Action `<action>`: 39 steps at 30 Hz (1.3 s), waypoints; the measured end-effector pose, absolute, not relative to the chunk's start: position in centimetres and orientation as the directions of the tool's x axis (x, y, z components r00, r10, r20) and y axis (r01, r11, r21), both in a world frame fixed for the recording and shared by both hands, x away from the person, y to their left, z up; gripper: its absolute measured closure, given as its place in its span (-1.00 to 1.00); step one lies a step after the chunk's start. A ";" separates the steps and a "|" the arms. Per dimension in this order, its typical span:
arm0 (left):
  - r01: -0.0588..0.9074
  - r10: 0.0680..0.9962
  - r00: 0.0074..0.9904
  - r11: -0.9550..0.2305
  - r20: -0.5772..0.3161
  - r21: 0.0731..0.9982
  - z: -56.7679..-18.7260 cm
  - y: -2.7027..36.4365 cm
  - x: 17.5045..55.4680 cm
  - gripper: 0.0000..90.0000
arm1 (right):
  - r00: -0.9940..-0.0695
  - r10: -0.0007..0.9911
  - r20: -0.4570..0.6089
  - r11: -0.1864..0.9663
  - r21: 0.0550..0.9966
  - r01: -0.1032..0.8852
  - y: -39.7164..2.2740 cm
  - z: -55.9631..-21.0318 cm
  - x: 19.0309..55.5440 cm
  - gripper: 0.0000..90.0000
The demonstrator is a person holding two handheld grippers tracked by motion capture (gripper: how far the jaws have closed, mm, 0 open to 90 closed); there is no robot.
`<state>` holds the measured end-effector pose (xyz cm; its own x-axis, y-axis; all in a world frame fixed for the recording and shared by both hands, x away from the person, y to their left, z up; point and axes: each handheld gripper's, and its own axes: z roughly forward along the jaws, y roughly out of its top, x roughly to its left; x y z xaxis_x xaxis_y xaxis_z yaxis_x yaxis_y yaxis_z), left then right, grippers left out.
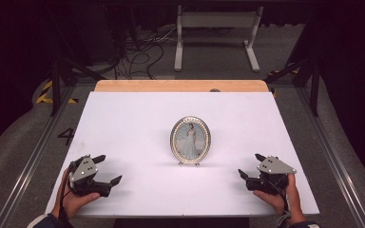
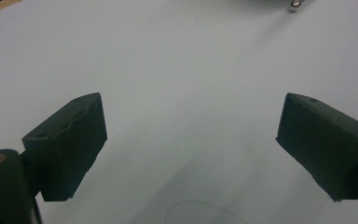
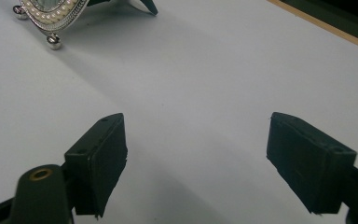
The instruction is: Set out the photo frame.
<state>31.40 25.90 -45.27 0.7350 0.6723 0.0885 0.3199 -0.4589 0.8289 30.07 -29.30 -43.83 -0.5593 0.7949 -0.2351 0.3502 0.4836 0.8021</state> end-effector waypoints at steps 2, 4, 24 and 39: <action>0.325 0.677 0.731 -0.452 0.082 0.831 -45.3 26.3 31.2 -0.81 | -0.553 0.799 -0.237 0.481 0.804 0.349 -29.5 -43.9 29.9 -0.56; 0.331 0.682 0.727 -0.444 0.075 0.833 -45.4 26.6 31.1 -0.81 | -0.539 0.810 -0.232 0.467 0.810 0.353 -29.8 -44.0 29.7 -0.57; 0.370 0.712 0.700 -0.426 0.053 0.825 -46.0 28.3 30.3 -0.82 | -0.471 0.863 -0.181 0.392 0.829 0.399 -32.2 -45.3 28.3 -0.62; 0.368 0.693 0.718 -0.463 0.070 0.807 -46.3 27.6 30.2 -0.83 | -0.463 0.863 -0.203 0.406 0.823 0.397 -31.9 -45.3 28.5 -0.62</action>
<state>30.23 27.57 -46.30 0.7175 0.6930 0.0705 0.3675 -0.4626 0.8068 28.48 -31.90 -45.29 -0.4627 0.8629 -0.2031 0.3965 0.4063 0.8232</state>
